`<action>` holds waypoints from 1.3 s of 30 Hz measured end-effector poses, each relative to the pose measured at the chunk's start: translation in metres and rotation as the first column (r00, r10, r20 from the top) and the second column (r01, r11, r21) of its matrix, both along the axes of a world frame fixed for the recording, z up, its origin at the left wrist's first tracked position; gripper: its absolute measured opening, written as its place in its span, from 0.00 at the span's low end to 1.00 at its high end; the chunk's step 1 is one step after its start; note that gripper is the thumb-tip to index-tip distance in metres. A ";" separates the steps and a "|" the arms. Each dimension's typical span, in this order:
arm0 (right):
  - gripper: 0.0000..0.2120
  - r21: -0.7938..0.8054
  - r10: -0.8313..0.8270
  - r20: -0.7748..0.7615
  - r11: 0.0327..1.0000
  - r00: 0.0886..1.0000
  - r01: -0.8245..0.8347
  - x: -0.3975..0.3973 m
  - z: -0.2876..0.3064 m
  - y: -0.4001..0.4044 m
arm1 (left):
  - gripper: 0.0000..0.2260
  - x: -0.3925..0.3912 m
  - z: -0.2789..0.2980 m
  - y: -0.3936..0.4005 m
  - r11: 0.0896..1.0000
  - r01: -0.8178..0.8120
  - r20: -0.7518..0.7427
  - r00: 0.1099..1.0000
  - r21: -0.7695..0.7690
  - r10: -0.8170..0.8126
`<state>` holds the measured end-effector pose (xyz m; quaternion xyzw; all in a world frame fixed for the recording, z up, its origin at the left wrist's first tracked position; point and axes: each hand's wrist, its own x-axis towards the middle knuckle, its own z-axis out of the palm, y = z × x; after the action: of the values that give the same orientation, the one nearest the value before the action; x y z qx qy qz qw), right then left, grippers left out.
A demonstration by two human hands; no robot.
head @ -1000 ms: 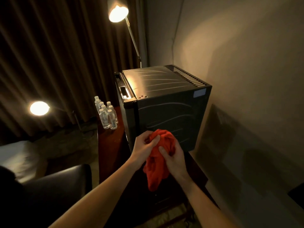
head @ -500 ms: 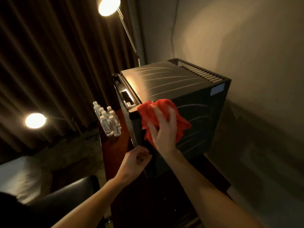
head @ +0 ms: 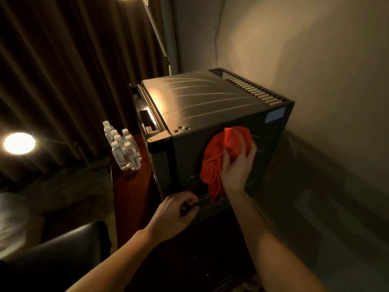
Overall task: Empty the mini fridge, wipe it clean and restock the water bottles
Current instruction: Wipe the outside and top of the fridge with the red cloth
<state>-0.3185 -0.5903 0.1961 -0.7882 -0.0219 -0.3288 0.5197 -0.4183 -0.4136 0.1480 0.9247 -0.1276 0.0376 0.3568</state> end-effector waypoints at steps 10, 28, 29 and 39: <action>0.24 0.015 0.019 0.051 1.000 0.998 -0.020 -0.010 -0.015 0.012 | 0.09 -0.011 -0.026 -0.013 0.950 -0.307 -0.026 0.952 -0.055 0.306; 0.29 0.266 -0.125 -0.163 0.950 0.979 0.166 0.066 -0.017 -0.095 | 0.11 -0.004 -0.051 -0.061 0.915 -0.402 -0.038 0.916 -0.032 0.400; 0.29 0.250 -0.132 -0.179 0.952 0.975 0.175 0.061 -0.020 -0.089 | 0.11 -0.002 -0.052 -0.063 0.915 -0.403 -0.038 0.915 -0.034 0.401; 0.32 -0.324 0.351 -0.123 0.870 0.928 -0.372 -0.025 -0.102 0.018 | 0.11 -0.016 -0.077 -0.045 0.852 -0.516 -0.042 0.856 -0.091 0.514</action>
<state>-0.3436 -0.5723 0.0936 -0.8576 -0.2101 -0.1930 0.4278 -0.4346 -0.4590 0.0710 0.9065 0.1296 0.1305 0.3800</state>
